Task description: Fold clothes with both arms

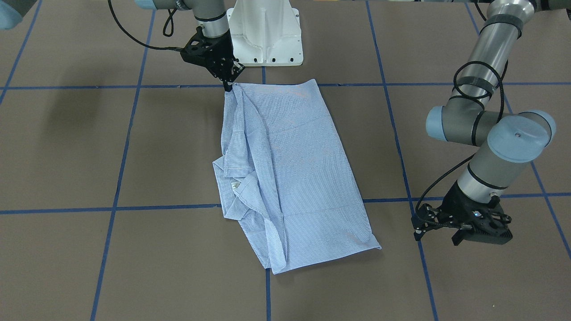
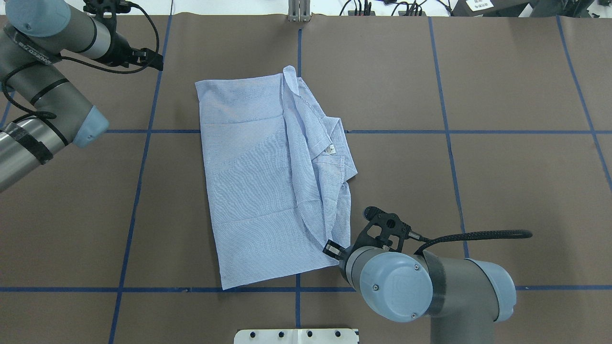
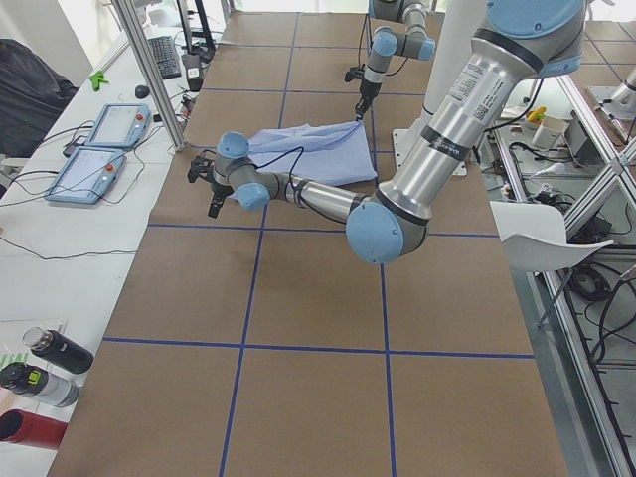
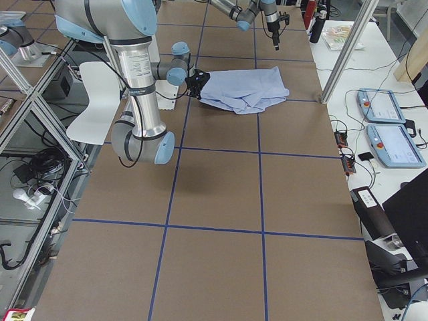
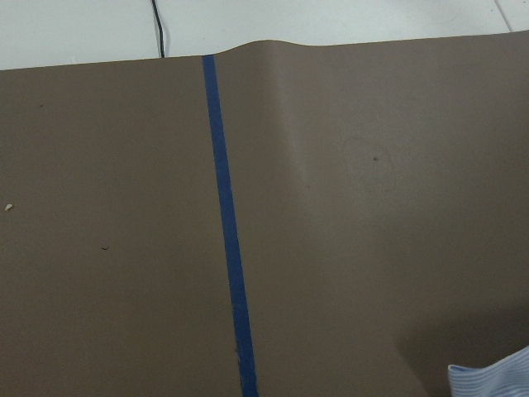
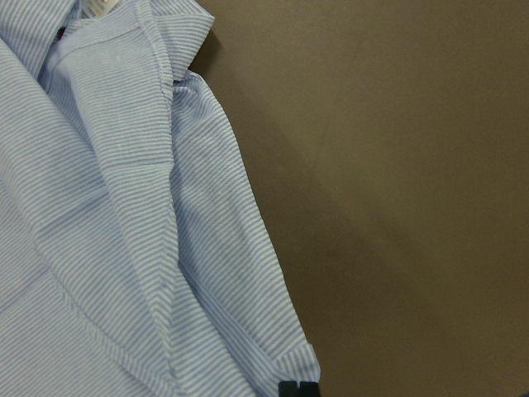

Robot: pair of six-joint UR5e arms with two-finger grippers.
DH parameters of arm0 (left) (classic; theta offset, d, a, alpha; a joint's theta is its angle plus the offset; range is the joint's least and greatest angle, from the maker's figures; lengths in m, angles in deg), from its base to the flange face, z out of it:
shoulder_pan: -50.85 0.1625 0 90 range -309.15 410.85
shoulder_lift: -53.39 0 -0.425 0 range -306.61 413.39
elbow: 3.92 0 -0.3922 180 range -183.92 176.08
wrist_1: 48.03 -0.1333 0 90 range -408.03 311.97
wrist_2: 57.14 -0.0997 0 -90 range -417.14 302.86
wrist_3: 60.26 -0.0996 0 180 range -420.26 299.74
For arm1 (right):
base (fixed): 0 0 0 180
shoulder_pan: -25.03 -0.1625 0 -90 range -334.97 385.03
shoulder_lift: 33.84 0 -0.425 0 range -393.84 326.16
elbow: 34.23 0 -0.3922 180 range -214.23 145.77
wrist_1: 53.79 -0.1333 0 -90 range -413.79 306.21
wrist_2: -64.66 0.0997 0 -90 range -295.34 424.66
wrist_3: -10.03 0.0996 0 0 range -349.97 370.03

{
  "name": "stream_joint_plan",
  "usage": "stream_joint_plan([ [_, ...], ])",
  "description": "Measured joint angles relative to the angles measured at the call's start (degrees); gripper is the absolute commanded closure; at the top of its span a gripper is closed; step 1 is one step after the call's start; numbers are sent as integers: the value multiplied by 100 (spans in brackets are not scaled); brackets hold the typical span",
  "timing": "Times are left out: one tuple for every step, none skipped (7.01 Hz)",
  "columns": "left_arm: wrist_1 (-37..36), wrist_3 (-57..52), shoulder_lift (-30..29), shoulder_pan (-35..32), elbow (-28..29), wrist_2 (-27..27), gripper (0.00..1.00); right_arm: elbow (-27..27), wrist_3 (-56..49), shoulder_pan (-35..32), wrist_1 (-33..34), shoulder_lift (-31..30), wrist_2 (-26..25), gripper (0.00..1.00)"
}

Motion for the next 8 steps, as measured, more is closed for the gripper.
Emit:
stream_joint_plan([
  [-2,4,19,12,-32,0,0,19,-179,-38,198,54,-2,0],
  [-9,5,29,15,-65,14,0,25,-736,-228,547,245,103,0],
  [-12,6,35,18,-82,46,0,-99,-1591,-570,805,535,287,0],
  [-14,6,55,19,-101,69,0,-431,-2529,-898,917,911,469,0],
  [-17,7,84,22,-128,101,0,-866,-3493,-1116,959,1315,552,0],
  [-17,7,104,25,-144,175,0,-1225,-4395,-1224,973,1592,575,0],
  [-9,7,124,27,-152,275,0,-1471,-5250,-1265,984,1728,572,0],
  [-2,7,139,28,-157,339,0,-1669,-5970,-1273,1013,1798,563,0],
])
